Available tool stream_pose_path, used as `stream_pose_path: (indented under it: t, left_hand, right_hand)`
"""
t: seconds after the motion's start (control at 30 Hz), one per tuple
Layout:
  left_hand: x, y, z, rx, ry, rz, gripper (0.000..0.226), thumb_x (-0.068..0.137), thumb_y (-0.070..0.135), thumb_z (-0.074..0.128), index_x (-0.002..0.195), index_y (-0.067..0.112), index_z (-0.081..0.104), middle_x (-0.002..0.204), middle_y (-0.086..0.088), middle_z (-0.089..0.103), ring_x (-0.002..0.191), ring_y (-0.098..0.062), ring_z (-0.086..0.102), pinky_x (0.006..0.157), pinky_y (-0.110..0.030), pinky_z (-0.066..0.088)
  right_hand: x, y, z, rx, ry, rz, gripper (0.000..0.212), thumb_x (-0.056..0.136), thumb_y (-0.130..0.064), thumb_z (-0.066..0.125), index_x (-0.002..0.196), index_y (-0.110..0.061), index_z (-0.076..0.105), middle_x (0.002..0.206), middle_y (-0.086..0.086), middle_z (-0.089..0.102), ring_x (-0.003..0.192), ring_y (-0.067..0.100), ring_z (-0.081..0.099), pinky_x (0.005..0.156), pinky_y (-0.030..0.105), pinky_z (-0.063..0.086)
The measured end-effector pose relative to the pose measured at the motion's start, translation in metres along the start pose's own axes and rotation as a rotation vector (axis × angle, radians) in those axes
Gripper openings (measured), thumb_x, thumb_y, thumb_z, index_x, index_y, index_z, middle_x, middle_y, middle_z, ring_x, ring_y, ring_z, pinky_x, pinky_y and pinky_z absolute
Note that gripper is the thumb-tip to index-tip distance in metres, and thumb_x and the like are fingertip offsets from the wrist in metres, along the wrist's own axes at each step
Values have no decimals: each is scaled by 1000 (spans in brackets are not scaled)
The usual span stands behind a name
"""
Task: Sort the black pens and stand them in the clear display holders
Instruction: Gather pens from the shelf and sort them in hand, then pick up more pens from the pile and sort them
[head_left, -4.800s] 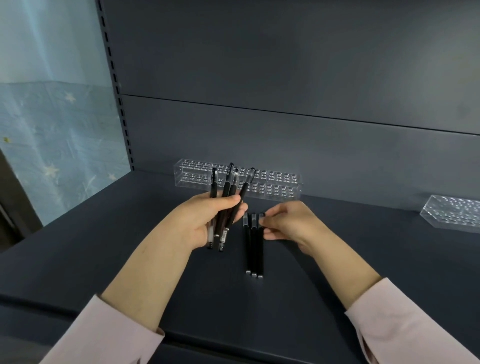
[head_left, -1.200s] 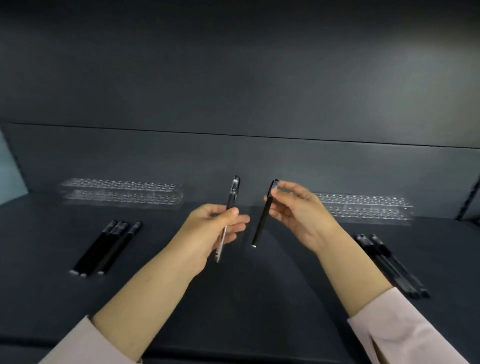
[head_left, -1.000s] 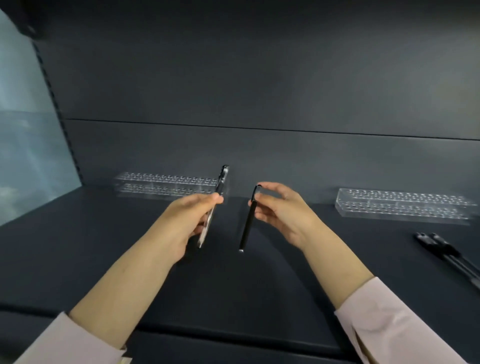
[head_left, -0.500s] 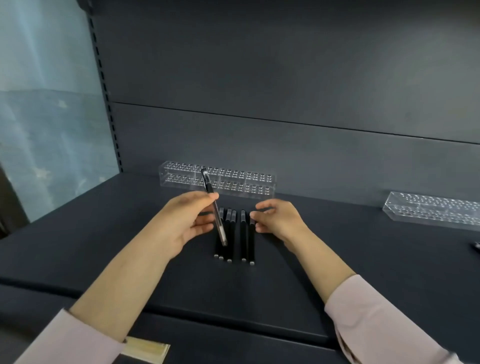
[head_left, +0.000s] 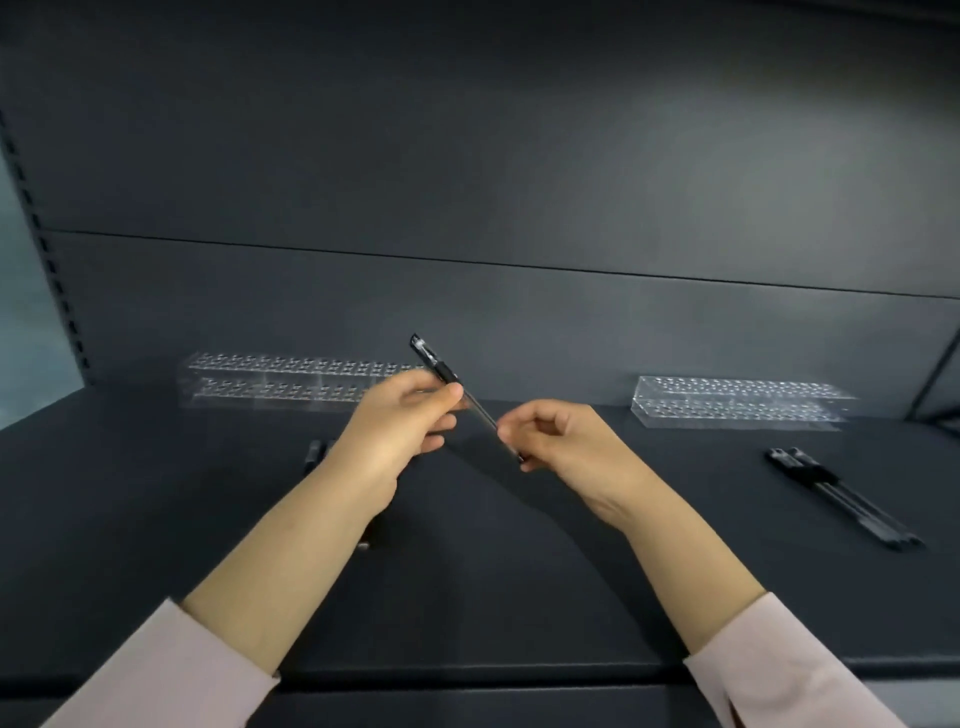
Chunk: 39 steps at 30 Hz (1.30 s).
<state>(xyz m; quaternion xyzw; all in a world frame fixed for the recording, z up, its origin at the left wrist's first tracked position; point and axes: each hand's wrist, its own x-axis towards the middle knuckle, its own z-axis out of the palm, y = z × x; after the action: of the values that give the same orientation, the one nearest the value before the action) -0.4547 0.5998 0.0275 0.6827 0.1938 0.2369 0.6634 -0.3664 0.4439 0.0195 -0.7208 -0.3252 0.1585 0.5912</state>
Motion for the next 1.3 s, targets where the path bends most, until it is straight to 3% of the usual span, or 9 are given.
stream_pose_path:
  t: [0.1,0.2,0.43,0.67,0.77,0.9,1.03,1.13,1.3]
  left_hand:
    - [-2,0,61,191,-98,137,25,94,30,61,119,32,61,107,13,70,99,-5,64,87,-25,52]
    - [-5,-6,130,420,-190,253,38,97,32,56,134,33,52,124,14,62,112,-4,58,82,-14,41]
    - [-16,-36,277,833,-295,358,45,98,37,53,141,28,45,145,8,47,130,-13,45,105,-28,39]
    - [-17,-52,340,1142,-279,335,45,100,44,44,142,28,44,147,8,42,135,-20,37,109,-37,33]
    - [-17,-54,344,1206,-269,311,44,101,46,39,142,29,43,148,8,39,137,-21,33,110,-38,27]
    - [-18,-55,344,1207,-267,311,43,101,46,37,141,30,43,148,9,37,138,-20,31,112,-38,24]
    - [-19,-54,344,1214,-275,315,43,102,45,36,142,30,42,148,8,37,139,-20,31,112,-38,24]
    - [-19,-52,343,1206,-288,298,45,102,45,38,144,29,40,149,7,37,139,-21,31,112,-39,25]
    - [-18,-33,353,1133,-233,322,56,100,34,46,151,27,25,151,-2,41,135,-28,39,106,-43,37]
  right_hand:
    - [-15,15,-65,-14,147,15,11,92,-9,62,85,-14,69,76,1,62,70,6,56,61,15,49]
    - [-34,34,-142,-54,326,43,13,93,-9,60,84,-14,68,77,2,60,70,8,55,63,17,49]
    - [-83,80,-301,-367,557,154,13,89,-12,61,79,-15,69,79,1,69,71,15,60,69,27,48]
    - [-92,112,-351,-558,484,243,11,91,-14,59,85,-12,69,83,-2,66,81,16,60,61,22,43]
    - [-90,115,-350,-623,441,232,11,91,-13,58,94,-10,68,87,-1,65,84,16,58,67,21,40]
    - [-90,116,-343,-720,340,178,22,91,-13,57,112,-14,65,86,-4,61,82,10,52,60,10,35]
    - [-93,113,-340,-699,269,181,22,91,-13,56,111,-16,66,86,-6,61,77,4,52,57,-2,37]
    - [-93,106,-344,-667,226,207,23,91,-26,62,112,-19,65,95,-7,61,87,8,55,59,4,37]
    - [-89,100,-374,-782,265,154,28,87,-32,67,112,-20,65,110,0,62,98,13,56,81,19,37]
